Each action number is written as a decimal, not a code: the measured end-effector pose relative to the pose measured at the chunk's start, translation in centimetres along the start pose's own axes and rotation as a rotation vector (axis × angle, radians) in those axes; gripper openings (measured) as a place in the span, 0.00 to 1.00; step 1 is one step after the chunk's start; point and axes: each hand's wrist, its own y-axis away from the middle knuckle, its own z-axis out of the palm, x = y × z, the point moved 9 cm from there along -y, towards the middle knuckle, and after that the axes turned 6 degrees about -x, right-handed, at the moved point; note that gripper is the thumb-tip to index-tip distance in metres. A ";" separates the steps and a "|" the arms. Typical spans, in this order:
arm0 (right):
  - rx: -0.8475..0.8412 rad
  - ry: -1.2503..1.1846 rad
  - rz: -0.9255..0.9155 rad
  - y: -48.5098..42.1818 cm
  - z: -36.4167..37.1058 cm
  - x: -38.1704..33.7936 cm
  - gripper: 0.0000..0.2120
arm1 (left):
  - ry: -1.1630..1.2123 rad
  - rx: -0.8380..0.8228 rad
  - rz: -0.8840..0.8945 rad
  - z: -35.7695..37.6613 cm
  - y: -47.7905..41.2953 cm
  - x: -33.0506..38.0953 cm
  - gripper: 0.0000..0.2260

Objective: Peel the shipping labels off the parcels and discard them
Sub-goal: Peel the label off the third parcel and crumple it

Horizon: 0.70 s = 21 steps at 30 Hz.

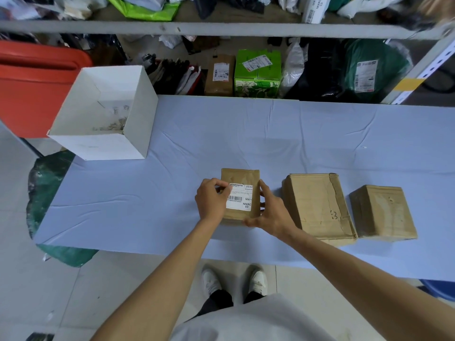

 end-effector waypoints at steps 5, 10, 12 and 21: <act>0.004 0.018 0.001 -0.1 0.0 -0.1 0.55 | -0.028 -0.007 -0.005 0.0 0.1 0.1 0.03; 0.010 0.040 0.008 0.0 0.0 -0.2 0.55 | -0.020 -0.032 -0.029 0.2 0.1 -0.1 0.03; 0.013 0.048 0.016 0.0 0.0 -0.2 0.55 | -0.020 -0.044 -0.037 0.2 0.0 0.0 0.04; 0.016 0.049 0.025 0.2 -0.2 -0.4 0.53 | 0.018 -0.069 -0.039 0.1 0.2 0.3 0.06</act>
